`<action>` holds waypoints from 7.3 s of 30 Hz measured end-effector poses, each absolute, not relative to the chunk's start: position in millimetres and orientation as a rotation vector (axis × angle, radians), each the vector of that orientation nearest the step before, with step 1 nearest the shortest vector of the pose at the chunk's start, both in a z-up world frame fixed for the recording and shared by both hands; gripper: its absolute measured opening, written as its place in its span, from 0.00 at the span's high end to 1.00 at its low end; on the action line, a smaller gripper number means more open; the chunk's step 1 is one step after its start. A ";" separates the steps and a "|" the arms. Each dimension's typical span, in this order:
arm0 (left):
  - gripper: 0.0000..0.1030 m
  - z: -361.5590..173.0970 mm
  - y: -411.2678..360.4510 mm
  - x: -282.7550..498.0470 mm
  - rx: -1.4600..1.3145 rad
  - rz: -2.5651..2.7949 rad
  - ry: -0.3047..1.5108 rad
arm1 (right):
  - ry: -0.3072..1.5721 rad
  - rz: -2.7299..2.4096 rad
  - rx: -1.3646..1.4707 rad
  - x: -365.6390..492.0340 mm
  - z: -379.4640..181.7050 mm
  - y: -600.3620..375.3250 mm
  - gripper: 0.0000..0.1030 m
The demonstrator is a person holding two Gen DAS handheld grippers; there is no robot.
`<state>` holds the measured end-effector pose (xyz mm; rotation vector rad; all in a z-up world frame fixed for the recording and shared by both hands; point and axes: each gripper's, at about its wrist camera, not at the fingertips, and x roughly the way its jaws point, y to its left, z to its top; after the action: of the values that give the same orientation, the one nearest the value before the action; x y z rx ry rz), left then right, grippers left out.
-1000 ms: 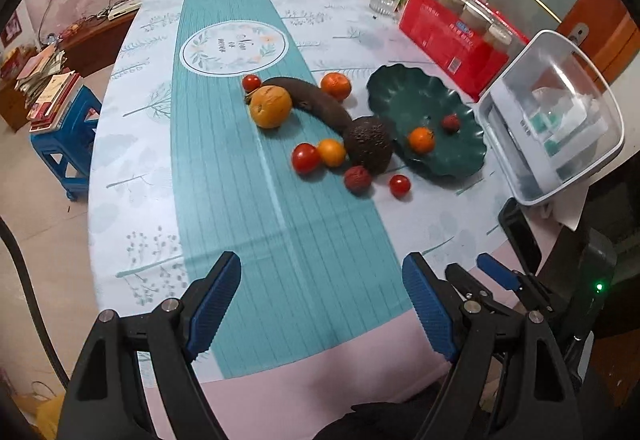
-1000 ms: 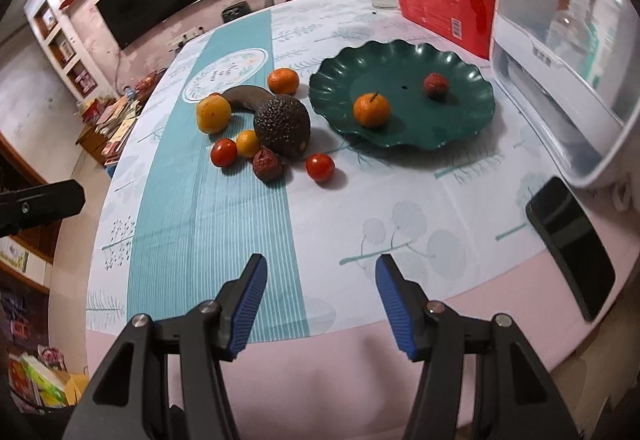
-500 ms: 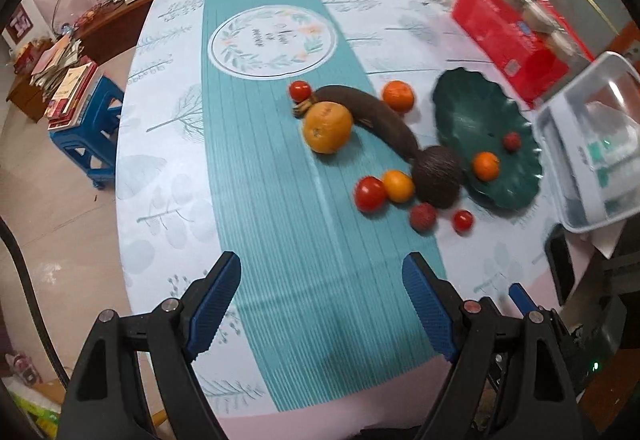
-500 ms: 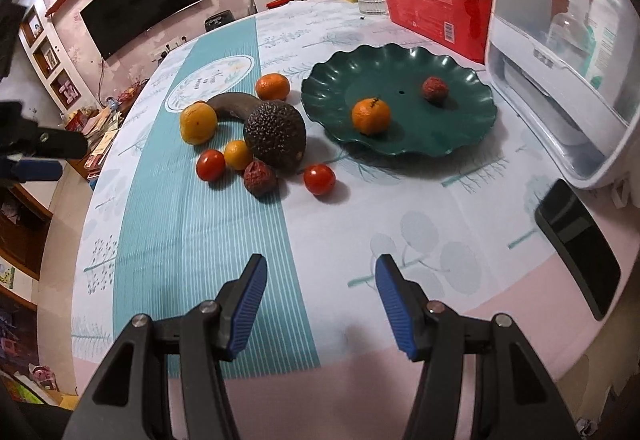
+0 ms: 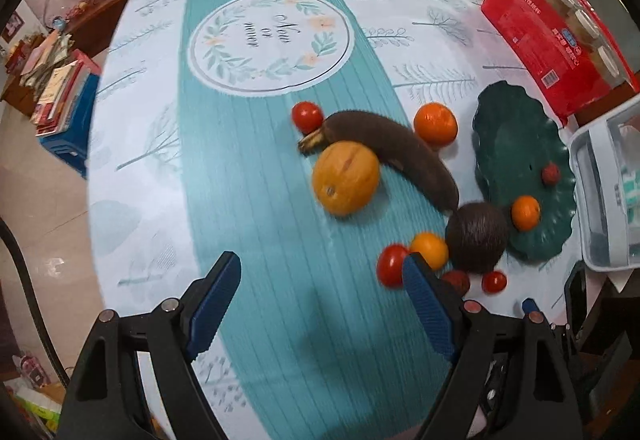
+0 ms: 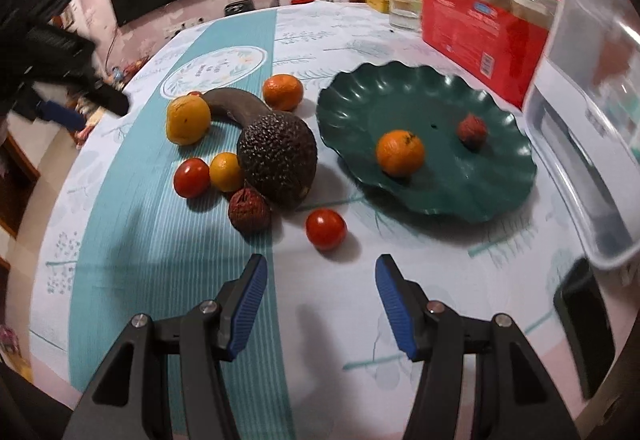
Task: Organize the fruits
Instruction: 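Withdraw both tools from the plate back toward the fruits, then grasp the large orange with the left tool while the right tool grasps a cherry tomato, then carry both fruits over the green plate and open both tools, then withdraw both tools from the plate back toward the remaining fruits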
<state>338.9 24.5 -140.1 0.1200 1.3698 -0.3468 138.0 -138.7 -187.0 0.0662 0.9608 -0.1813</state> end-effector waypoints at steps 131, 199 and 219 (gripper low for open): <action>0.51 -145.8 -198.5 287.0 -0.136 -0.388 1.193 | 1.154 0.189 0.131 192.9 -160.8 -329.3 0.74; 0.24 -97.0 57.8 168.3 -0.004 -0.424 1.109 | 1.087 -0.180 0.586 76.0 -165.2 -185.1 0.43; 0.24 -127.6 51.2 224.4 0.210 -0.472 1.254 | 1.052 -0.138 0.510 113.3 -166.4 -138.3 0.43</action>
<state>224.4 51.2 -127.6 0.2096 1.2539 -0.4718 113.3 -138.3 -166.4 0.5100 1.0519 -0.1376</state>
